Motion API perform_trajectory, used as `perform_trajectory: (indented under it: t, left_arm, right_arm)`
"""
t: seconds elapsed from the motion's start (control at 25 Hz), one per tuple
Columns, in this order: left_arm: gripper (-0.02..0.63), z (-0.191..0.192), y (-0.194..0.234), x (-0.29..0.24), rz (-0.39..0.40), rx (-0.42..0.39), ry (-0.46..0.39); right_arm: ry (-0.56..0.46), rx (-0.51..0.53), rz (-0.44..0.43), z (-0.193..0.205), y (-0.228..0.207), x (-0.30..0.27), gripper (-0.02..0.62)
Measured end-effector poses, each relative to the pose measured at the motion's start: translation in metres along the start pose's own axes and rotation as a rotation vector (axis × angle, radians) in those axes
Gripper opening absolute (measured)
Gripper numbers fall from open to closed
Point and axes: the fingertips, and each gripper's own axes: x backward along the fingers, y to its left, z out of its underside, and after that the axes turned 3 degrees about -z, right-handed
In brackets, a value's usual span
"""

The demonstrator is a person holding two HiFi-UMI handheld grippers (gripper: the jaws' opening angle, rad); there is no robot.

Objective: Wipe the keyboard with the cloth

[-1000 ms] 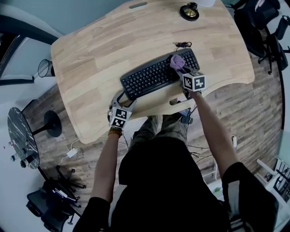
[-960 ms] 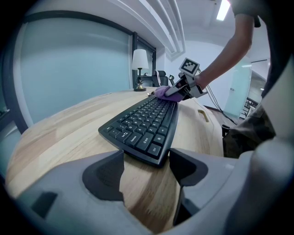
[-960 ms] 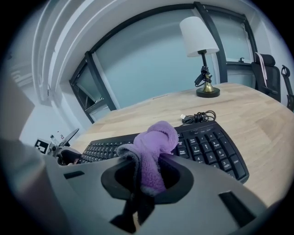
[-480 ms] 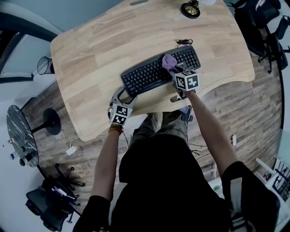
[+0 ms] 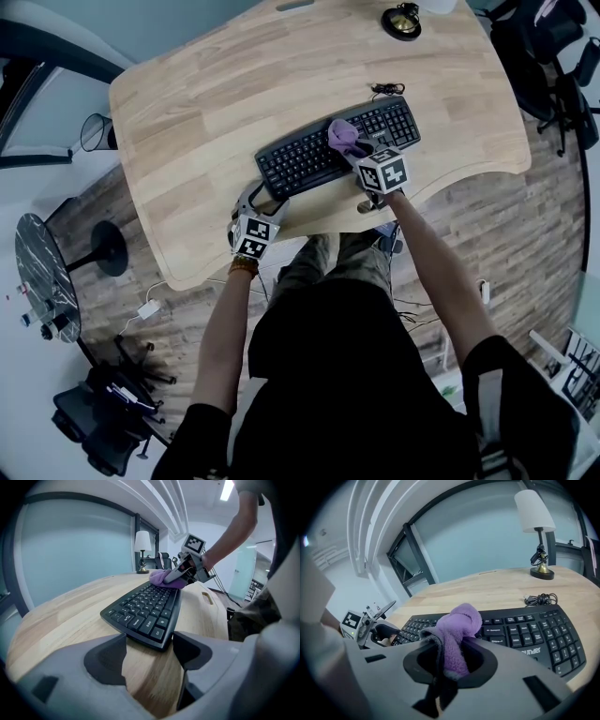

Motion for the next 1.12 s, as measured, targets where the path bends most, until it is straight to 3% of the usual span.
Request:
perform_trajectory:
  t: [0.6,0.96,1.12]
  left_arm:
    - [0.324,0.0,0.001,0.001,-0.002,-0.001,0.0]
    - [0.324,0.001,0.0,0.002,0.005,-0.003,0.007]
    - [0.324,0.002,0.001,0.001,0.005,0.0,0.002]
  right_arm:
    - [0.004,0.007,-0.056,-0.001,0.056,-0.032,0.061]
    - [0.048,0.054,-0.166,0.004,0.117,-0.061,0.061]
    - [0.085,0.165,-0.209,0.009,0.148,-0.072,0.061]
